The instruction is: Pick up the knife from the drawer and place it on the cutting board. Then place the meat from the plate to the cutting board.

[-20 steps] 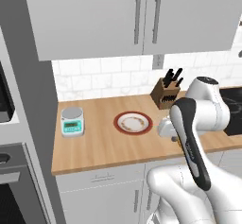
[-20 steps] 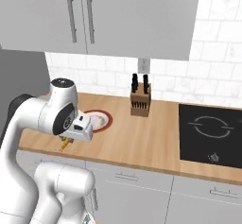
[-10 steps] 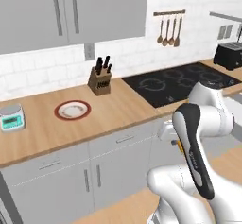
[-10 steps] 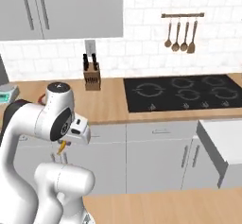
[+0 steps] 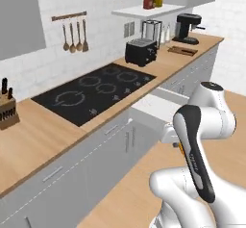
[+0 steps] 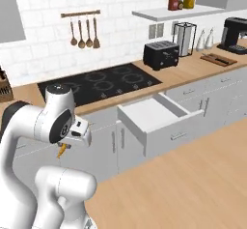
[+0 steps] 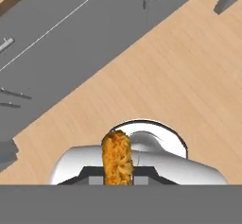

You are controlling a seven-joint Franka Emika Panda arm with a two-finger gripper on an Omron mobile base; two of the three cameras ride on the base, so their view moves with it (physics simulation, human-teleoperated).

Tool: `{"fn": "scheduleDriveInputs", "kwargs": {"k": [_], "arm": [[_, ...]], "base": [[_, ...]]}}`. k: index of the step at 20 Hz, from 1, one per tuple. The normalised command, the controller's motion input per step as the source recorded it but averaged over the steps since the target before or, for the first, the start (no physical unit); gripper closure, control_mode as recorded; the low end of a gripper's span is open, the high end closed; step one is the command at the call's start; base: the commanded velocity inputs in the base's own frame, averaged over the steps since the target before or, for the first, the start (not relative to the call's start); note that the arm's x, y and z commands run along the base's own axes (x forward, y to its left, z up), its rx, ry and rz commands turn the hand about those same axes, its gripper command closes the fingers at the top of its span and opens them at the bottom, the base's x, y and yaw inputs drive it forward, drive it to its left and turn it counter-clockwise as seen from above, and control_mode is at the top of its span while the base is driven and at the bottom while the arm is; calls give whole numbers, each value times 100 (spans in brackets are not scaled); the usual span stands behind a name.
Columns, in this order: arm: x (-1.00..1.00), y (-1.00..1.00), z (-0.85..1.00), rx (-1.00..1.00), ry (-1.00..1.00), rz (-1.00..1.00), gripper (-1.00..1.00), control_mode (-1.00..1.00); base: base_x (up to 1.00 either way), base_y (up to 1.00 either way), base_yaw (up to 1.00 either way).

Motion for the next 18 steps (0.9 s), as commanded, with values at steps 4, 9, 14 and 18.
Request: {"fn": "scheduleDriveInputs", "kwargs": {"k": [4,9,14,18], "arm": [[0,0,0,0,0,0,100,100],[0,0,0,0,0,0,100,100],[0,0,0,0,0,0,100,100],[0,0,0,0,0,0,100,100]], "base": [[49,-99,-42],[94,-95,-13],[100,-37,-4],[100,-55,-2]]}}
